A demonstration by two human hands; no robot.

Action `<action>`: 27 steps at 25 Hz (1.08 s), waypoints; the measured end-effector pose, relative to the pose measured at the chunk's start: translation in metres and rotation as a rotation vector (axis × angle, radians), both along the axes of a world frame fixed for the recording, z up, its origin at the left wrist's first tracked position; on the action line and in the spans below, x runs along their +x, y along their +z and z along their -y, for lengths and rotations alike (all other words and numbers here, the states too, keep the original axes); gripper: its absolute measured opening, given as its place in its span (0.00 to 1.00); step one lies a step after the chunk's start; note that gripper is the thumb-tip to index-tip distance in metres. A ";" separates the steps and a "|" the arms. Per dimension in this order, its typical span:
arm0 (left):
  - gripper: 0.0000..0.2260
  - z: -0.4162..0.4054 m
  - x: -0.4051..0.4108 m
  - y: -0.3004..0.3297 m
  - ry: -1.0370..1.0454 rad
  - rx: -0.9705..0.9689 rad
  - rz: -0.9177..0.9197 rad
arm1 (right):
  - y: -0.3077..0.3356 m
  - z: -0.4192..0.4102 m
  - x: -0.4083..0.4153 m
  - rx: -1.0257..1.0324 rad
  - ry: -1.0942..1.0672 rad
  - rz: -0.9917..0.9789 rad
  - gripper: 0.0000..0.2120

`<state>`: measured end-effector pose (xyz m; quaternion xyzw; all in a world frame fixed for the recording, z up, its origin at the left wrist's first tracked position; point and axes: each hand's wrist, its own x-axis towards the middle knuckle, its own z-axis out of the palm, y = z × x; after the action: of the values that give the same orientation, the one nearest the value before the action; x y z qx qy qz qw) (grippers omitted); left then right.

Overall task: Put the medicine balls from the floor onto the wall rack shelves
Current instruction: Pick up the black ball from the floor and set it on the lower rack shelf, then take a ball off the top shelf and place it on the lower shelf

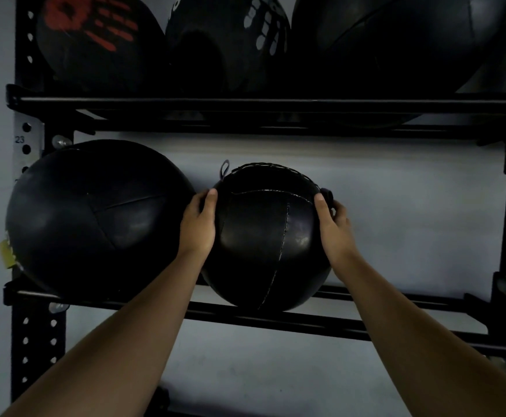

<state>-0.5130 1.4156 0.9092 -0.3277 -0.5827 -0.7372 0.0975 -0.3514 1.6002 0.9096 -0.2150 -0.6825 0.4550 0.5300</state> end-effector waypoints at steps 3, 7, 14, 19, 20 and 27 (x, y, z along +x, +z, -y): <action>0.20 0.000 0.002 0.003 0.022 -0.038 -0.036 | -0.002 0.000 0.002 0.039 -0.011 0.021 0.37; 0.20 0.005 0.003 0.010 0.089 -0.129 -0.053 | 0.006 0.005 0.013 0.071 -0.041 0.151 0.39; 0.11 0.021 0.058 0.069 0.072 -0.203 -0.313 | 0.060 0.048 0.065 0.219 -0.151 0.223 0.31; 0.09 0.045 0.114 0.140 0.189 -0.395 -0.659 | 0.124 0.085 0.119 0.457 -0.329 0.266 0.15; 0.10 0.051 0.123 0.155 0.234 -0.441 -0.736 | 0.136 0.089 0.132 0.504 -0.376 0.273 0.13; 0.14 0.061 0.174 0.243 0.466 -0.482 -0.893 | 0.207 0.078 0.215 0.690 -0.544 0.249 0.06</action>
<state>-0.3385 1.3548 1.1521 -0.4837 -0.6940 -0.3316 0.4176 -0.1362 1.5222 1.1171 -0.2506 -0.7714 0.0159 0.5847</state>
